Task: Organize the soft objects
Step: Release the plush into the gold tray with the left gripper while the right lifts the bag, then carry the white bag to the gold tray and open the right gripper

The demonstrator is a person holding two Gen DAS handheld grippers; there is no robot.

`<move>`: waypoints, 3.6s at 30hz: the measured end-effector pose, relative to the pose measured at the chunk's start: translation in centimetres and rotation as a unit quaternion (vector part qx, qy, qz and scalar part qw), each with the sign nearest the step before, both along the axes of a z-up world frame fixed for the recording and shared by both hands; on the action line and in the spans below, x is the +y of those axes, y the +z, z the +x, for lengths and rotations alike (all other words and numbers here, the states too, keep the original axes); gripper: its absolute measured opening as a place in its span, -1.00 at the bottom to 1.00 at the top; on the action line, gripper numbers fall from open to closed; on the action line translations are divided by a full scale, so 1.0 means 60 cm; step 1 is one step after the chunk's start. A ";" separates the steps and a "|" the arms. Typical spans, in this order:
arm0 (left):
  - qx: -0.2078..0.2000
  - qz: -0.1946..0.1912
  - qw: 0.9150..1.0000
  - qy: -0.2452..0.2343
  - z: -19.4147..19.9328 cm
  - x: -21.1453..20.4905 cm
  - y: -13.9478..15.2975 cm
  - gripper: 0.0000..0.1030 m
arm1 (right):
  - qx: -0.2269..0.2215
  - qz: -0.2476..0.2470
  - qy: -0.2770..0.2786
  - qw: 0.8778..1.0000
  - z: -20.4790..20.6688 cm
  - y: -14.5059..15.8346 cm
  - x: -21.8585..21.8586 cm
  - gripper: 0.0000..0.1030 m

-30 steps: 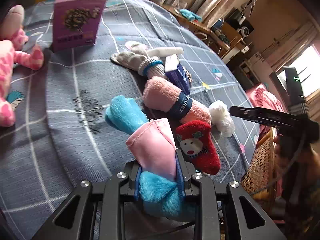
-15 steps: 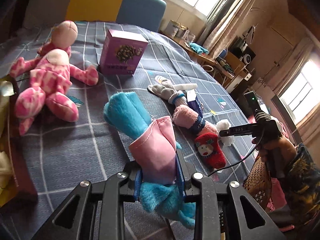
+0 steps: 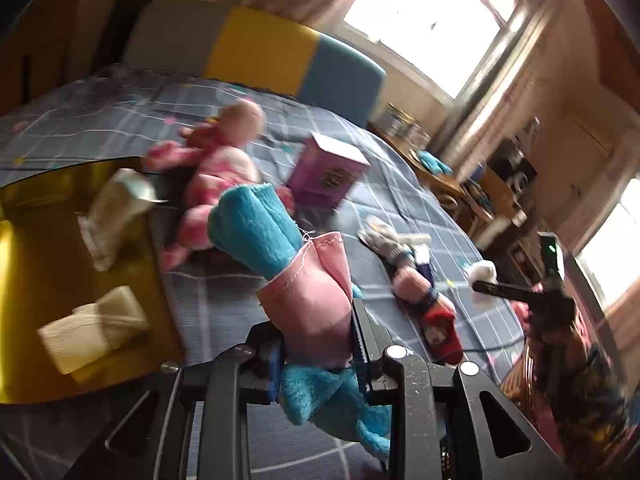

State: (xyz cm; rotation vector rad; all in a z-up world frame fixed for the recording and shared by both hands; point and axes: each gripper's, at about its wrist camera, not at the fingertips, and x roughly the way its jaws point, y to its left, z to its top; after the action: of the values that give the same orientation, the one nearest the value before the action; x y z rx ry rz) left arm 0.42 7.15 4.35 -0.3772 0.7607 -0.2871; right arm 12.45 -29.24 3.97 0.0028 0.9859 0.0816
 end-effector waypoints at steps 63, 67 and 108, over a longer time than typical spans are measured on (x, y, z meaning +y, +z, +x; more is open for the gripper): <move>0.036 0.168 0.936 0.307 -0.089 0.210 -0.014 0.62 | 0.048 -0.007 0.211 0.976 -0.071 -0.166 0.346 -0.23; 0.040 0.170 0.935 0.308 -0.101 0.207 -0.018 0.62 | 0.046 -0.013 0.208 0.977 -0.073 -0.163 0.350 -0.24; 0.063 0.143 0.920 0.358 -0.164 0.275 -0.058 0.78 | 0.006 0.067 0.370 0.927 -0.069 -0.060 0.659 0.27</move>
State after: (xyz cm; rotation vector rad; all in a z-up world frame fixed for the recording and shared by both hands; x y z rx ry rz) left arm -9.45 23.68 0.90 -0.3729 0.7279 0.5399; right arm 8.29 10.31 0.36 -0.2462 0.9479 0.8436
